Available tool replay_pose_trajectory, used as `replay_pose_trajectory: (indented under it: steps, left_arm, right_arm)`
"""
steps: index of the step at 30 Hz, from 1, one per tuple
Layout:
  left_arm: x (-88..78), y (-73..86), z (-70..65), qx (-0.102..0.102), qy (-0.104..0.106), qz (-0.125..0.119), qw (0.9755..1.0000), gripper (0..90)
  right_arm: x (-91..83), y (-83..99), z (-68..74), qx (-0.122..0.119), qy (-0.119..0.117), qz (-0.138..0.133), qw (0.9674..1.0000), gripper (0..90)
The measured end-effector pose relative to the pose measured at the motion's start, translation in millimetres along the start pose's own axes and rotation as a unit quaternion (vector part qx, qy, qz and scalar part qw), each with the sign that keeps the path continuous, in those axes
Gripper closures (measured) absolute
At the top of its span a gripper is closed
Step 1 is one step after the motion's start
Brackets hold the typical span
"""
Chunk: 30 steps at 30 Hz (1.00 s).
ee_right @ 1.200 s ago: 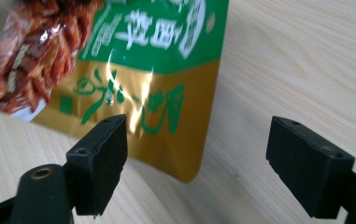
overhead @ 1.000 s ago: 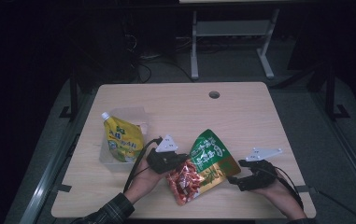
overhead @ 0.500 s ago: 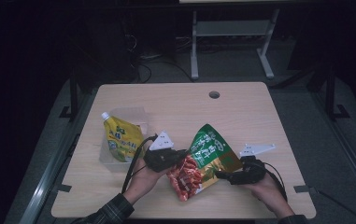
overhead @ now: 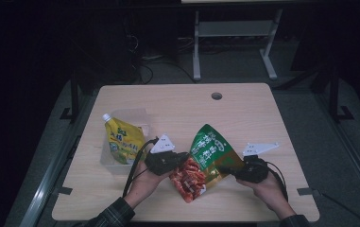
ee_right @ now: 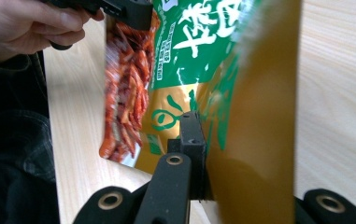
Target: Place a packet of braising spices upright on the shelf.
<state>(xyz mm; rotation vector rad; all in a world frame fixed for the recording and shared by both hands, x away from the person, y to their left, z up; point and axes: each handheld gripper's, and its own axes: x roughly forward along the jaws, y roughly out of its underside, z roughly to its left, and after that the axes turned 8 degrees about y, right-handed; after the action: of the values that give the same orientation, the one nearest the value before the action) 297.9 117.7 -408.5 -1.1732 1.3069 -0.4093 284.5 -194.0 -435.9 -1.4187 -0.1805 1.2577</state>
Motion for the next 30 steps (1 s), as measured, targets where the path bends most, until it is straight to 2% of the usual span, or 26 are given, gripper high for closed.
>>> replay_pose_trajectory:
  steps: [4, 5, 6, 8, 16, 21, 25, 30]
  left_arm:
    - [-3.2, -0.5, 2.1, -0.008, -0.012, -0.012, 0.9998, 76.7]
    - [-4.8, -0.4, 3.3, -0.010, -0.009, -0.016, 0.9998, 71.5]
    - [-5.8, -0.2, 4.2, -0.015, -0.002, -0.017, 0.9997, 70.4]
    - [-6.5, 0.7, 3.2, -0.010, 0.003, -0.014, 0.9998, 61.8]
    - [-3.3, 7.7, -6.3, 0.003, 0.041, 0.019, 0.9990, 45.7]
    - [-1.7, 16.2, -12.4, 0.013, 0.067, 0.050, 0.9964, 31.2]
    - [-4.1, 25.4, -17.1, 0.015, 0.076, 0.068, 0.9947, 23.8]
    - [-8.5, 36.6, -20.6, 0.012, 0.078, 0.078, 0.9938, 20.9]
  right_arm:
    - [-2.7, -4.1, -1.7, -0.009, 0.006, 0.005, 0.9999, 90.0]
    - [-3.5, -5.1, -1.8, -0.011, 0.009, 0.009, 0.9999, 90.0]
    - [-3.9, -6.0, -2.4, -0.014, 0.011, 0.011, 0.9998, 90.0]
    - [-5.6, -9.1, -4.1, -0.017, 0.017, 0.014, 0.9996, 90.0]
    - [-15.6, -28.5, -9.9, -0.034, 0.027, -0.002, 0.9991, 90.0]
    - [-14.7, -52.2, -8.9, -0.059, 0.025, -0.009, 0.9979, 90.0]
    - [-7.7, -75.1, -5.6, -0.079, 0.023, -0.014, 0.9965, 90.0]
    - [2.2, -100.7, -4.8, -0.103, 0.026, -0.005, 0.9943, 90.0]
